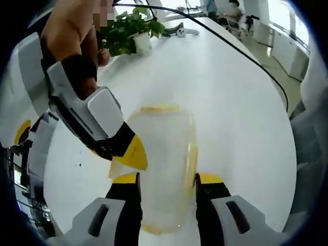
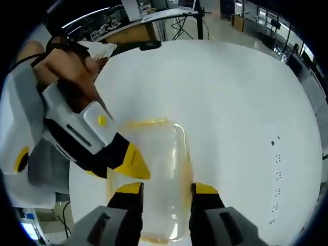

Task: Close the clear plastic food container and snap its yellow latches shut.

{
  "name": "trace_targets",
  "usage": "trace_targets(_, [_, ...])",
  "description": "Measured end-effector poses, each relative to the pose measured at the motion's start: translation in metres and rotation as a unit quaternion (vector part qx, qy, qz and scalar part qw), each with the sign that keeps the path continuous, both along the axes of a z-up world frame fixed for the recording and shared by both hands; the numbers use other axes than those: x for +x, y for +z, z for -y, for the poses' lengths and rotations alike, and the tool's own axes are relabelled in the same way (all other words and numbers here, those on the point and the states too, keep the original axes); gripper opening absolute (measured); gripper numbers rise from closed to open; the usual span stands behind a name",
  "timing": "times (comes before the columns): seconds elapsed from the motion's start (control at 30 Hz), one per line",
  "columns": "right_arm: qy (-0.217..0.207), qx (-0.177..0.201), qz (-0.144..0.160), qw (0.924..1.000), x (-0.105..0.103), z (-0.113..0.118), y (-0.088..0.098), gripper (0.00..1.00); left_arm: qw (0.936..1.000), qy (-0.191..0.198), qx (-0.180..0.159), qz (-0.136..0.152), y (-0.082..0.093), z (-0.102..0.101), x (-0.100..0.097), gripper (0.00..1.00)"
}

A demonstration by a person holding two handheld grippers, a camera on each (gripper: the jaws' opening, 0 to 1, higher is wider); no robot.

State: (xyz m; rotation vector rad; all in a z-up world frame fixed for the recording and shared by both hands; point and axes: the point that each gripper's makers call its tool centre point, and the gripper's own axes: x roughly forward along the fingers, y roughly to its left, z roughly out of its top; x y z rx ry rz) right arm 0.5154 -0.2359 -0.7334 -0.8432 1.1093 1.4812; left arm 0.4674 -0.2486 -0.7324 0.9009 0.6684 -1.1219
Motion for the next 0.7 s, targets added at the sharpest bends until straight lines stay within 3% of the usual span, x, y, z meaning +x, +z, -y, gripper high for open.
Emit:
trace_targets(0.13, [0.008, -0.009, -0.004, 0.9999, -0.0027, -0.0009, -0.001, 0.32, 0.9999, -0.003, -0.001, 0.01, -0.0007, 0.0026, -0.0007, 0.35])
trace_targets(0.23, [0.008, -0.017, -0.005, 0.9998, -0.004, -0.0017, 0.0023, 0.31, 1.0, -0.001, -0.001, -0.001, -0.0002, 0.0011, -0.0015, 0.35])
trace_targets(0.27, [-0.021, -0.007, 0.003, 0.9998, 0.0009, -0.0064, 0.003, 0.31, 1.0, -0.005, -0.006, -0.003, -0.0011, 0.0031, -0.0028, 0.35])
trace_targets(0.3, [0.002, -0.019, -0.013, 0.9997, -0.0037, -0.0004, 0.0073, 0.31, 1.0, -0.005, -0.004, 0.0, -0.0016, 0.0021, -0.0032, 0.35])
trace_targets(0.47, [0.012, -0.028, -0.004, 0.9995, -0.0055, -0.0019, 0.0057, 0.31, 1.0, -0.005, -0.004, 0.002, -0.0016, 0.0023, -0.0032, 0.35])
trace_targets(0.7, [0.001, -0.002, -0.007, 1.0, -0.0074, 0.002, 0.0041, 0.32, 0.9999, -0.007, -0.012, 0.008, -0.0014, 0.0024, -0.0044, 0.36])
